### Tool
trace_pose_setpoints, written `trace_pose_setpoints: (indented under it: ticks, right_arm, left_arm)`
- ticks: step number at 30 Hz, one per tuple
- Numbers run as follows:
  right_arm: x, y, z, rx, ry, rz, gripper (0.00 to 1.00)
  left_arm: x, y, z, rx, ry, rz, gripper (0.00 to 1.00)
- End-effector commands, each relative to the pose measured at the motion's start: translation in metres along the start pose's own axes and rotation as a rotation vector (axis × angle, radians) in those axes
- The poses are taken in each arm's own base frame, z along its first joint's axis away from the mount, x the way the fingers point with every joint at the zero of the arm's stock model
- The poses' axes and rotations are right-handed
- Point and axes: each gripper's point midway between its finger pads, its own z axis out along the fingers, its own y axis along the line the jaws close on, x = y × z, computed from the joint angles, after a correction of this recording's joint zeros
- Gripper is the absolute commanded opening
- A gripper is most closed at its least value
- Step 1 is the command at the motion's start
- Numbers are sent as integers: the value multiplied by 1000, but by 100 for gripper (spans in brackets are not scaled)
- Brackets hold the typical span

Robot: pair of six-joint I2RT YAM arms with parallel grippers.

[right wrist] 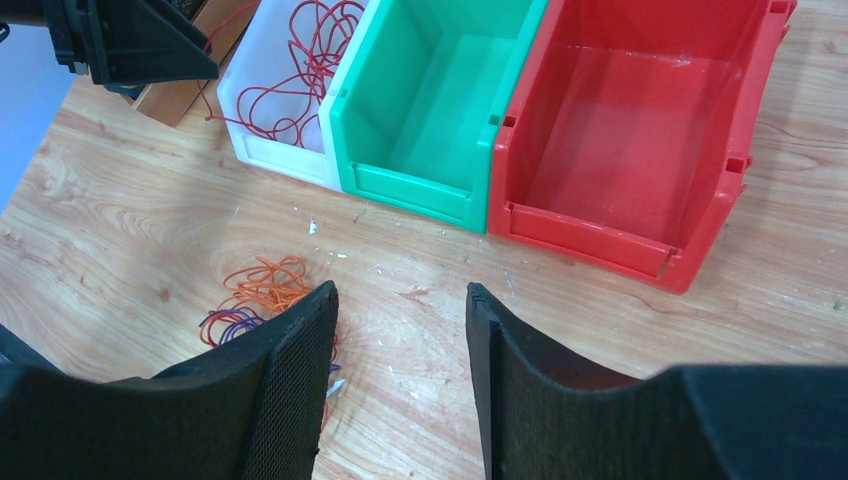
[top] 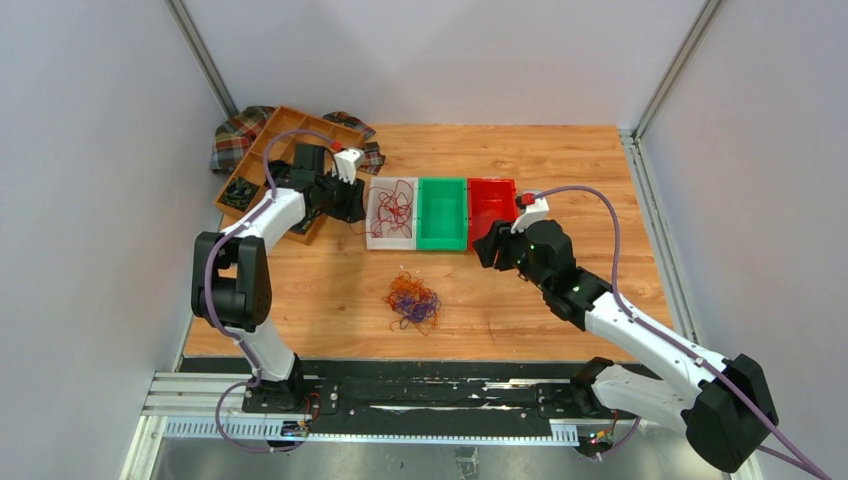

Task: Untangle the cables
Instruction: Place the cable in the bin.

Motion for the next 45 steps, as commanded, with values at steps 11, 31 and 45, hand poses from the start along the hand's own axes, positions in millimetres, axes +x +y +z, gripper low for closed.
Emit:
trace_pose_setpoints:
  ticks: [11,31,45]
  right_arm:
    - [0,-2,-3,-4,-12,25,47]
    - [13,-13,-6,34,5,30,47]
    - [15,5,1,-35,65,7,46]
  left_arm:
    - [-40,-30,-16,-3,-116,78,1]
    - [-56,-41,73,-179,-12,252,1]
    - [-64,-58,35,-133,-26,257,68]
